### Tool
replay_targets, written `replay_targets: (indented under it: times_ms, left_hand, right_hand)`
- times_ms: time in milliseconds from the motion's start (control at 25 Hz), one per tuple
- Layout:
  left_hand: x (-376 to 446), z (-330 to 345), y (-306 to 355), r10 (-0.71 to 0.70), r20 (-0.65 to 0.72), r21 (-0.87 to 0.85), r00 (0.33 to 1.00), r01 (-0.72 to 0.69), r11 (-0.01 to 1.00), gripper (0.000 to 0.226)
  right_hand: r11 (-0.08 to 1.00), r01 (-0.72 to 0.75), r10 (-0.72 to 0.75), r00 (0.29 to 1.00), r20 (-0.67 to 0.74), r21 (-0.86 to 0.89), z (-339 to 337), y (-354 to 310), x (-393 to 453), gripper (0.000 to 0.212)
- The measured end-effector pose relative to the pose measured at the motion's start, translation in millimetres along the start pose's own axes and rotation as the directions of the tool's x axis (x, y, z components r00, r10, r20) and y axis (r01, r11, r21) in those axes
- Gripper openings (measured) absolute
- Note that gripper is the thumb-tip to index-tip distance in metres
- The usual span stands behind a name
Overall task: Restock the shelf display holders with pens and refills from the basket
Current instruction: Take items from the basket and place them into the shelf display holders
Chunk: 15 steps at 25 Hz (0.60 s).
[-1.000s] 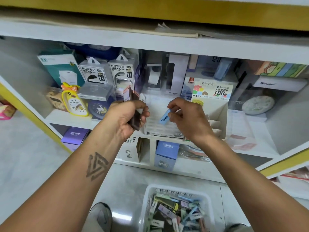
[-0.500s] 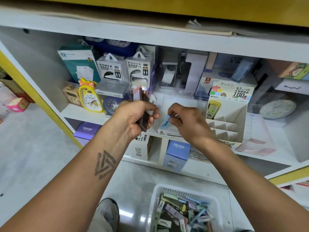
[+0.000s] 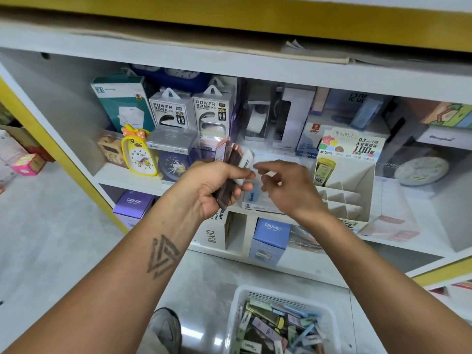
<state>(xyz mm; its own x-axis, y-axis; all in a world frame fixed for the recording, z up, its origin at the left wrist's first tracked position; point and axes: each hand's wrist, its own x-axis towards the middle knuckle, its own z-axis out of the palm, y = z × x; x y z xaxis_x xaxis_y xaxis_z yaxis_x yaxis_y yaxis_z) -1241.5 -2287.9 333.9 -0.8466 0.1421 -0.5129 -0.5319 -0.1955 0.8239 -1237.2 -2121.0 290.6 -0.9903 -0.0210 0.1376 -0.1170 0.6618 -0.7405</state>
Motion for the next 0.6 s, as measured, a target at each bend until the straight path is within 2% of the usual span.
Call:
replay_targets:
  times_ms: [40,80,120,280,360,480,600]
  left_hand:
    - [-1,2,-1,-0.008,0.031,0.003,0.999,0.008,1.000,0.016]
    - [-3,5,-2,-0.017,0.061,0.009,0.998,0.016,1.000,0.021]
    - [-4,7,-3,-0.026,0.088,0.019,0.996,0.024,1.000,0.023]
    - [-8,13,-5,-0.079,0.160,0.052,0.984,0.072,0.996,0.016]
    - [-5,11,-4,-0.098,0.121,0.028,0.988,0.095,0.995,0.016]
    - [1,6,-3,-0.099,0.021,0.033,0.995,0.098,0.995,0.009]
    - [2,4,-2,-0.098,-0.017,0.056,0.995,0.099,0.994,0.003]
  right_hand:
    - [0.963,-0.110,0.113,0.994,0.001,0.244,-6,-3,1,0.025]
    - [0.869,-0.205,0.201,0.978,0.058,0.450,-12,-6,1,0.020]
    - [0.784,-0.253,0.229,0.967,0.114,0.567,-16,-9,0,0.016]
    - [0.681,-0.253,0.259,0.961,0.097,0.687,-25,-10,-4,0.006]
    - [0.640,-0.252,0.275,0.957,0.090,0.726,-31,-5,-3,0.006]
    - [0.639,-0.233,0.276,0.959,0.064,0.733,-36,-3,-2,0.011]
    - [0.684,-0.204,0.272,0.962,0.014,0.700,-36,-3,-3,0.012]
